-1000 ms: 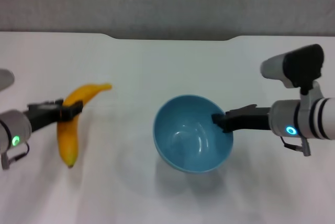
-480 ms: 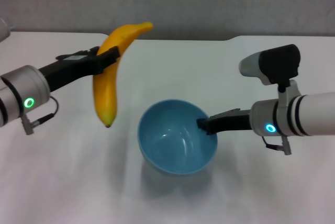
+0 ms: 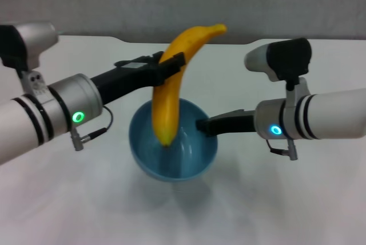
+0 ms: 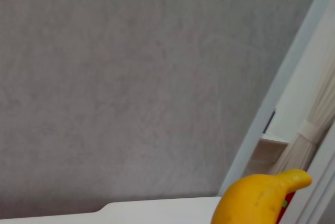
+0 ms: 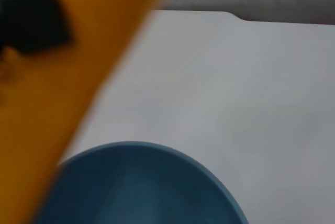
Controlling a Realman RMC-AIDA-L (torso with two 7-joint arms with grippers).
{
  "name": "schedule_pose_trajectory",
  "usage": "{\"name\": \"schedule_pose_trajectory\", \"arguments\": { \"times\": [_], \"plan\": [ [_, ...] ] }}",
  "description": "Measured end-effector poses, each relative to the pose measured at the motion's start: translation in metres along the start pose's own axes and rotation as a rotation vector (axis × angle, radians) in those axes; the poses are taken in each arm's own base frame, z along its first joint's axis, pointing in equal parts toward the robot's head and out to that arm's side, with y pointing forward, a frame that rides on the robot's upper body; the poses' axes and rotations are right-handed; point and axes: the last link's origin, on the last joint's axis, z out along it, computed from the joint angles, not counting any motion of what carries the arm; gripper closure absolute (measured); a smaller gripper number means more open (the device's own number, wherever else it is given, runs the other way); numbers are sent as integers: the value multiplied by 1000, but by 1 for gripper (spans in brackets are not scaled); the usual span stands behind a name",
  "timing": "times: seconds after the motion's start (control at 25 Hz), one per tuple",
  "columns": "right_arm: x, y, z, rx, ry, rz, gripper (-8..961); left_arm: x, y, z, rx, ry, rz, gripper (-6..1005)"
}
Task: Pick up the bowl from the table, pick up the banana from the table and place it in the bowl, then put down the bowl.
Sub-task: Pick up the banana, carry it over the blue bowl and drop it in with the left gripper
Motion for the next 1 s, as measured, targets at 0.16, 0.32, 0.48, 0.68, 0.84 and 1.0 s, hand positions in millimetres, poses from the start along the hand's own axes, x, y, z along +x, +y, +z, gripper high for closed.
{"name": "schedule_pose_trajectory", "arguments": {
  "times": [0.16, 0.32, 0.48, 0.68, 0.84, 1.0],
  "plan": [
    [-3, 9, 4, -19, 3, -17, 906, -5, 3, 5, -19, -6, 7, 415],
    [-4, 11, 4, -29, 1, -13, 906, -8, 0, 3, -13, 5, 5, 407],
    [0, 11, 3, -43, 13, -3, 906, -12, -10, -2, 7, 23, -8, 399],
    [4, 12, 0, -69, 34, 16, 905, -16, -10, -4, -8, 21, -12, 389],
    [5, 12, -1, -71, 35, 23, 905, -19, -11, -5, -12, 22, -14, 381],
    [2, 10, -5, -81, 28, 36, 904, -23, -16, -8, 1, 16, -23, 372]
  ]
}}
